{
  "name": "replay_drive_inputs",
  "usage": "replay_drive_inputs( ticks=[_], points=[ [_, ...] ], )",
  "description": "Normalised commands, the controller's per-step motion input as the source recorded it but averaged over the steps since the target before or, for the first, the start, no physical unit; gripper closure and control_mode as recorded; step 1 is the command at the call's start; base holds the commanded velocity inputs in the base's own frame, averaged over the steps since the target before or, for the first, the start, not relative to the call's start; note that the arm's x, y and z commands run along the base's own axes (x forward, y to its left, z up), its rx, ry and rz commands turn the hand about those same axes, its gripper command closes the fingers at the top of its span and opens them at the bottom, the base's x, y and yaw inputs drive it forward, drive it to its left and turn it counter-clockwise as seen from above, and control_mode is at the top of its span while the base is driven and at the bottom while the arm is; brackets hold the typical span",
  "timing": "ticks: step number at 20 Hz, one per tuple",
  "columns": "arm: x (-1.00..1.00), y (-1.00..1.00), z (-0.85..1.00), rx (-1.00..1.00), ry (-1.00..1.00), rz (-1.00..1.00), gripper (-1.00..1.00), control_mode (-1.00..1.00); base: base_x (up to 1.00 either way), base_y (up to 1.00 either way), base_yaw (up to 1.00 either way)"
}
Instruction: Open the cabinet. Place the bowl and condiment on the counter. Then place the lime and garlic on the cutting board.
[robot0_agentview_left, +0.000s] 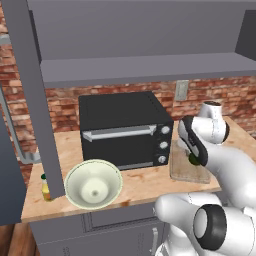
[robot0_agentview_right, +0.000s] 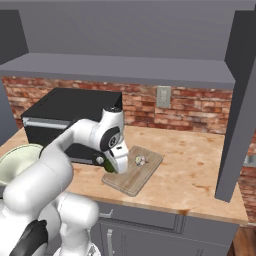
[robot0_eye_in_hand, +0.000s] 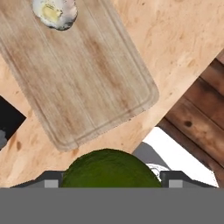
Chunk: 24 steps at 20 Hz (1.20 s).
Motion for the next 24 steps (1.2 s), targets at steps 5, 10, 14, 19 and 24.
replay_drive_inputs(
  ticks=[5,10,14,19,24],
  points=[
    [0.01,-0.26,-0.18,0.00,0.00,0.04,1.00,-1.00,0.00,0.00,0.00],
    [0.02,-0.15,-0.12,0.00,0.00,0.01,1.00,-1.00,0.00,0.00,0.00],
    [0.11,-0.04,-0.12,0.00,0.00,0.00,1.00,-1.00,0.00,0.00,0.00],
    [0.26,0.00,-0.16,-0.02,0.00,0.00,1.00,-1.00,0.00,0.00,0.00],
    [0.14,-0.07,-0.14,0.00,0.00,0.01,1.00,-1.00,0.00,0.00,0.00]
  ],
)
